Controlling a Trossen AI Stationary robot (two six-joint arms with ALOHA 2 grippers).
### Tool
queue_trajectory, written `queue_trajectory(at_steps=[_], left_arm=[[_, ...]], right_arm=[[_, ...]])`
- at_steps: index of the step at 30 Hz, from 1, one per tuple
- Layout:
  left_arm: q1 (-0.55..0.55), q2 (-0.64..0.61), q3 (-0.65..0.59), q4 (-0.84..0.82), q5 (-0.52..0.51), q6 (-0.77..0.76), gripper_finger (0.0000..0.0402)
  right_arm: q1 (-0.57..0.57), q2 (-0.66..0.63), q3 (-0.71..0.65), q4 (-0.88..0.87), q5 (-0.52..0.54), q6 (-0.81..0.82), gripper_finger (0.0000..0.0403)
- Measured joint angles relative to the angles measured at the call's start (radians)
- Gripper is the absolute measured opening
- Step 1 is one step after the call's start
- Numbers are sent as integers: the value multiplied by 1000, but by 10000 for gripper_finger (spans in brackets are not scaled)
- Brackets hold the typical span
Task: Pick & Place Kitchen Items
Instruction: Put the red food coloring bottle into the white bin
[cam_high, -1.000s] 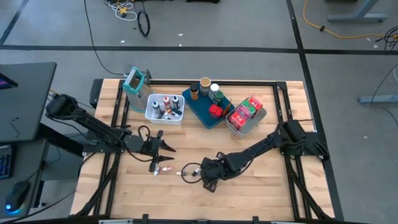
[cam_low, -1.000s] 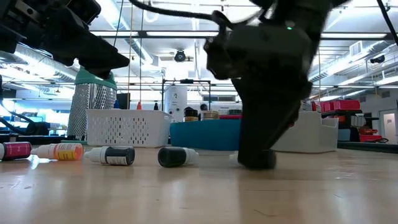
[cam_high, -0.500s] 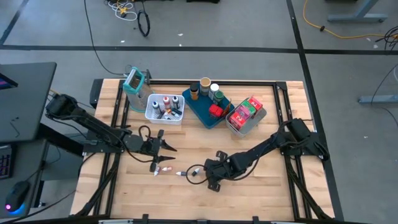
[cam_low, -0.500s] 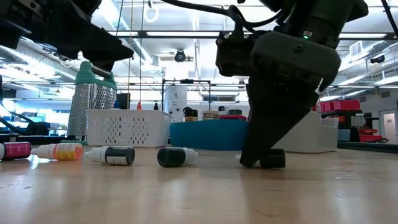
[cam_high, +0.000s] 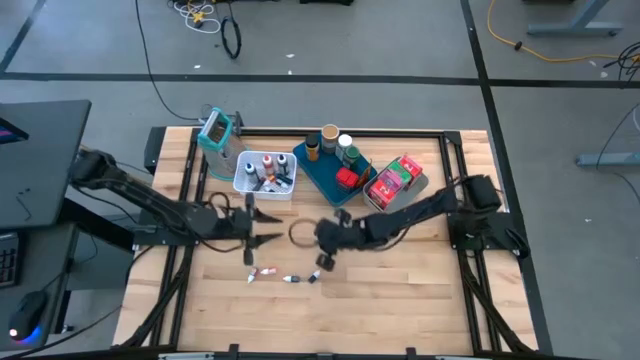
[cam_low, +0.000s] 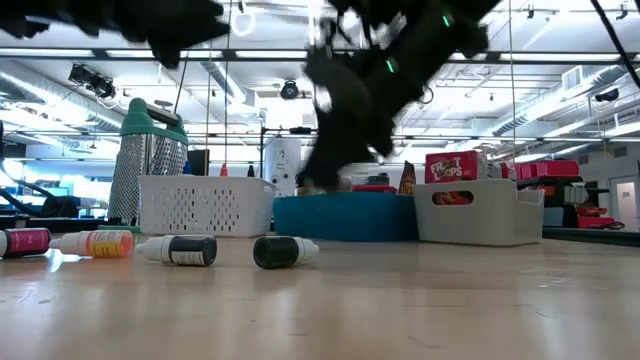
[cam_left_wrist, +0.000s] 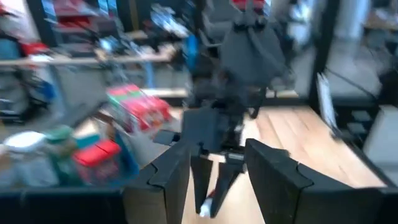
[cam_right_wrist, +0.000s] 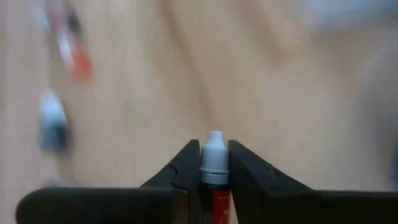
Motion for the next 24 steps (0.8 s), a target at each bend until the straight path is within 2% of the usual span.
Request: queue_trajectory(at_steps=[4,7,11,14,16,21,24], left_arm=[[0,-134,15,-43,-134,66,162],[0,-222,18,-53,-232,147,162],[0,-293,18,-69,-253,208,162],[0,-309,18,-94,-253,210,162],[0,-309,18,-100,-254,210,162],[0,-293,18,-103,-267,215,162],[0,-283,18,-107,-301,209,162]], right_arm=[[-70,-42,3,145,113,-194,72],[-127,-40,2,397,171,-339,74],[-199,23,5,785,105,-462,75],[-243,95,13,980,86,-546,75],[-269,140,40,1024,85,-552,75],[-324,240,89,950,41,-440,75],[-342,284,115,957,2,-428,76]])
